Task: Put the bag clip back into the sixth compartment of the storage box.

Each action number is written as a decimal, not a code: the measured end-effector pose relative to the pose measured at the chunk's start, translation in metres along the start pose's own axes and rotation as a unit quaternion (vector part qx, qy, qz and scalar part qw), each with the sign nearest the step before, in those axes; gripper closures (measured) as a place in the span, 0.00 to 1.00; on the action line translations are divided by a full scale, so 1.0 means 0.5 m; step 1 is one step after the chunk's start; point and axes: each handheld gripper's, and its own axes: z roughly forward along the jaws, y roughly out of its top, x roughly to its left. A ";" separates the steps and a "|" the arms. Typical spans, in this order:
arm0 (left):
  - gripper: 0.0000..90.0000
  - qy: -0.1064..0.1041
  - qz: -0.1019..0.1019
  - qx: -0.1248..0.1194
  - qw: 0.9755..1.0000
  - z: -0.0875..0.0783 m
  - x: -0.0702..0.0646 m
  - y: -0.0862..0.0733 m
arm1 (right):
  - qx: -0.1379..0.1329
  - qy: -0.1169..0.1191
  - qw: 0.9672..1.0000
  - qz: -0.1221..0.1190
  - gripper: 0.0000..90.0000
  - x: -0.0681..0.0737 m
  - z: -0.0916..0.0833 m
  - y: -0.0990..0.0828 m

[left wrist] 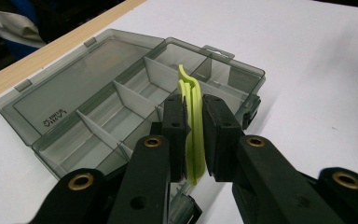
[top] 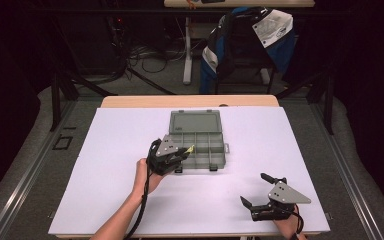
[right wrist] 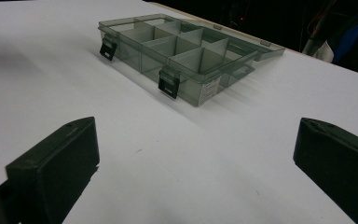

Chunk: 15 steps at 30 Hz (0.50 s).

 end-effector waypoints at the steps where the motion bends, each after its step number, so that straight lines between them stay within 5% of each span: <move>1: 0.89 0.000 -0.001 0.000 1.000 0.001 0.000 0.001 | 0.001 0.000 1.000 0.000 0.00 0.000 0.000 0.000; 15: 0.89 0.008 -0.014 0.007 1.000 0.013 0.004 0.001 | 0.000 -0.001 1.000 -0.001 0.00 0.000 -0.001 0.000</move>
